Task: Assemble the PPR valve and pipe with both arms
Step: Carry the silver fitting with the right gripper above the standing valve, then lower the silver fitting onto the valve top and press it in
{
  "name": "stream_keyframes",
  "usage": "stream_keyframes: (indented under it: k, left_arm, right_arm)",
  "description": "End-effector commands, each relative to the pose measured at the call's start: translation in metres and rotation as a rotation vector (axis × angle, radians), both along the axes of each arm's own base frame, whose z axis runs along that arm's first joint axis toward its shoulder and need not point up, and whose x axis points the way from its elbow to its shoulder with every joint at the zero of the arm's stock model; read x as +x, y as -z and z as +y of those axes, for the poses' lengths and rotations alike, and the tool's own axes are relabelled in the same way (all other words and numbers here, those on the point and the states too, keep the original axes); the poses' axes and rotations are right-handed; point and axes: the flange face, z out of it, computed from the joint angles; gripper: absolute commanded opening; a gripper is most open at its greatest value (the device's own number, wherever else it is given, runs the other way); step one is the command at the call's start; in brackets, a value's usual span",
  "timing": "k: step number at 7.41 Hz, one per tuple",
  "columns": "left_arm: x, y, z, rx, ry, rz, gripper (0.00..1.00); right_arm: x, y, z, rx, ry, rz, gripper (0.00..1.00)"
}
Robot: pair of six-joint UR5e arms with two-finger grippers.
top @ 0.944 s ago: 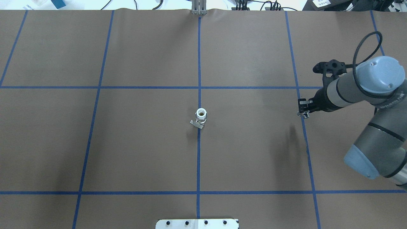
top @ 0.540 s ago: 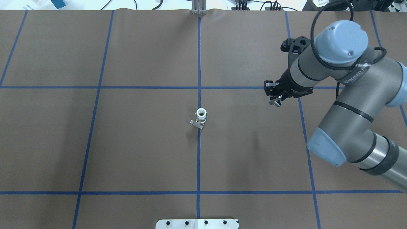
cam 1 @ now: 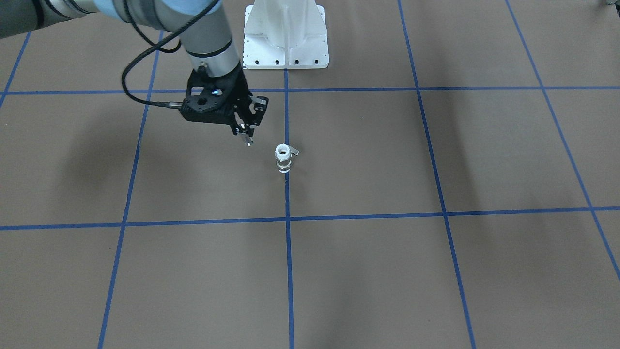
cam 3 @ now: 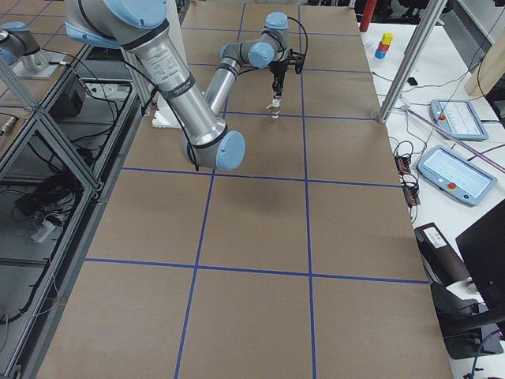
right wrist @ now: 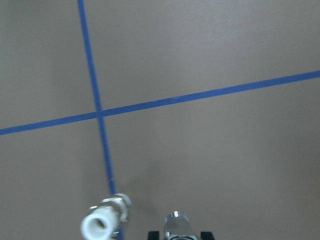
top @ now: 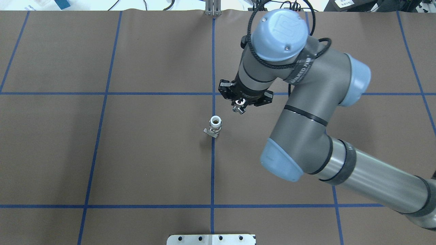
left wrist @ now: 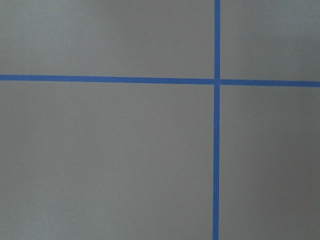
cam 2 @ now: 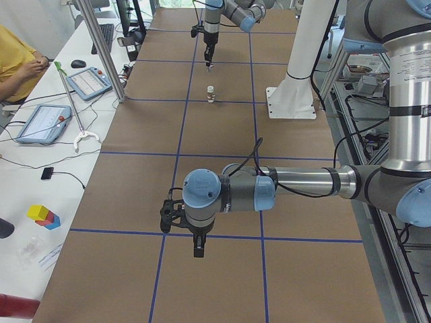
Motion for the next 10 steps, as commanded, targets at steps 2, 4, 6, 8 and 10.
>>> stream_keyframes:
  k: [2,4,6,8,10]
  left_arm:
    - [0.0,0.0,0.0,0.001,0.0,0.0,1.0]
    - [0.001,0.0,0.0,0.001,-0.001,0.0,1.0]
    - [0.001,0.001,0.0,0.001,-0.001,0.001,1.0]
    - [0.001,0.001,0.0,0.001,-0.001,0.001,1.0]
    - [0.001,0.001,0.0,0.001,-0.001,0.001,1.0]
  right_arm:
    - [-0.067,0.023,-0.009,-0.039,-0.024,0.061,0.0]
    - [-0.073,0.015,-0.004,-0.047,-0.036,0.137,0.0]
    - [-0.075,0.015,-0.001,-0.048,-0.032,0.137,0.0]
    - [-0.087,0.012,0.012,-0.046,-0.008,0.143,0.0]
    - [-0.089,0.009,0.014,-0.048,-0.005,0.147,0.0]
